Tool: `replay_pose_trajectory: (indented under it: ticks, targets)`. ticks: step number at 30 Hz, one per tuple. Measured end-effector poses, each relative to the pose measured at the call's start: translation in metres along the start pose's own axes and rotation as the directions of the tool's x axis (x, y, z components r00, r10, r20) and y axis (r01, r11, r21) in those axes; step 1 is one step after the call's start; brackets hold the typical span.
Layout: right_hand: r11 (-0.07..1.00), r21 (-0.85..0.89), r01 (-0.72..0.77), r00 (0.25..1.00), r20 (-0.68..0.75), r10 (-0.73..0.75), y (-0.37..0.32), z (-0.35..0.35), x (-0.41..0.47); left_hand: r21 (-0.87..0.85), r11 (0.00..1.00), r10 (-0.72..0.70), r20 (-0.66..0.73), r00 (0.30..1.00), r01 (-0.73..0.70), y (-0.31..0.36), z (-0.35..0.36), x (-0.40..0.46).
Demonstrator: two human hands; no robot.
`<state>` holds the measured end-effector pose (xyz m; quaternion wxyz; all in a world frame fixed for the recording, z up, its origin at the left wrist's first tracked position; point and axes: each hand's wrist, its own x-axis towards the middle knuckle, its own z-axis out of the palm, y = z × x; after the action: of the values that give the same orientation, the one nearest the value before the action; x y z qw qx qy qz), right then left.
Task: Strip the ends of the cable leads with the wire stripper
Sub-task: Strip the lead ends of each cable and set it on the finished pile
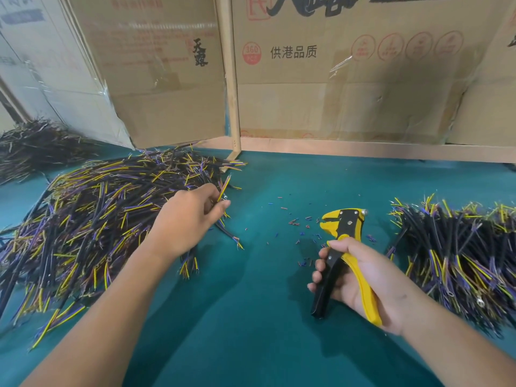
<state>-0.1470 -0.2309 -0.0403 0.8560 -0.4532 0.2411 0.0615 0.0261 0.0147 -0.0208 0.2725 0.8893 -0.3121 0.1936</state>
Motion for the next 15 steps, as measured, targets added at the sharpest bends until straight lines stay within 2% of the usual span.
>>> replay_pose_trajectory:
  ticks: [6,9,12,15]
  targets:
    - [1.000,0.005,-0.010,1.000,0.018,0.010,0.000,-0.002,0.001,-0.015,0.999,0.031,-0.002,1.000,-0.031,0.004,0.002,0.000]
    - [1.000,0.001,-0.008,1.000,0.020,0.008,0.000,-0.002,0.002,-0.131,0.986,-0.108,-0.021,0.994,0.105,0.005,0.008,0.002]
    - [1.000,-0.006,-0.004,1.000,0.022,0.004,0.001,-0.002,0.002,-0.296,0.923,-0.251,0.018,0.968,0.245,0.009,0.017,0.001]
    - [1.000,-0.008,-0.004,1.000,0.026,0.005,0.000,-0.003,0.002,-0.340,0.907,-0.220,0.117,0.968,0.247,0.021,0.028,-0.004]
